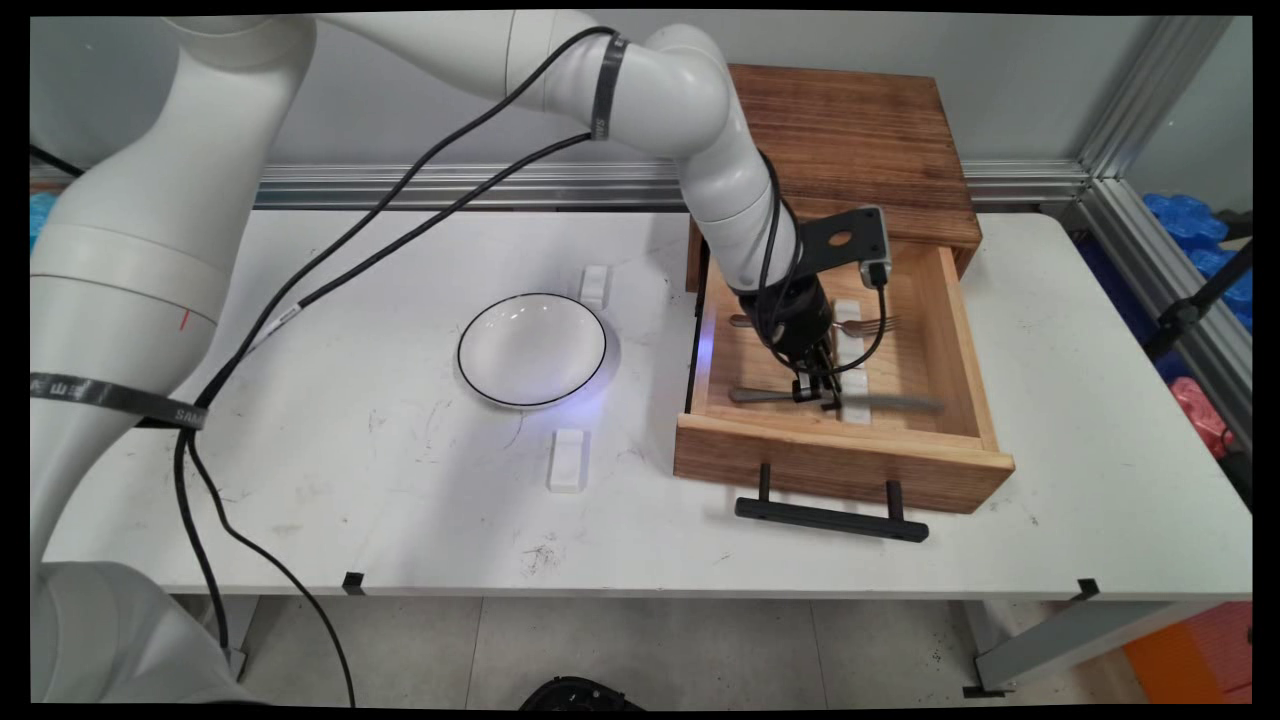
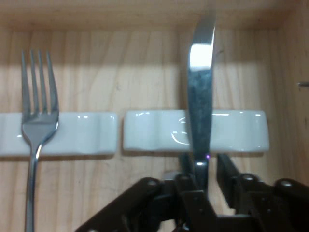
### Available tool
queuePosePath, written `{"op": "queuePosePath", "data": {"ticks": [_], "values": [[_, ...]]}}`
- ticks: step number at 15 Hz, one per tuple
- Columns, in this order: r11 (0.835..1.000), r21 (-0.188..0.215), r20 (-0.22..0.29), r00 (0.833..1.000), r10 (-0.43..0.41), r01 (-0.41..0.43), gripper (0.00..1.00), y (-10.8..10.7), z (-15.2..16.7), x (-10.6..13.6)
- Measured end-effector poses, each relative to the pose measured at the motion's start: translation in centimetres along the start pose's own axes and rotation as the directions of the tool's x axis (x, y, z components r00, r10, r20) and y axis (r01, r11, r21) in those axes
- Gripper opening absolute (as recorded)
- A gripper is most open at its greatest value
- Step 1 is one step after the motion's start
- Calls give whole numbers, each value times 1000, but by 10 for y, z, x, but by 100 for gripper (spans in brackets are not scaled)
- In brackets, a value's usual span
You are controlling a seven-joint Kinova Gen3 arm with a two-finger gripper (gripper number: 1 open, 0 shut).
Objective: Place the picked object into the drawer
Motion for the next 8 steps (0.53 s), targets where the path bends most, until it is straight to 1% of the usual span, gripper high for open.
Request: {"op": "queuePosePath", "data": {"ticks": [1, 8], "values": [[1000, -1, -2, 1000, 0, 0, 100, 0, 0, 0], [1000, 5, -14, 1000, 5, -5, 100, 1, -2, 1]]}}
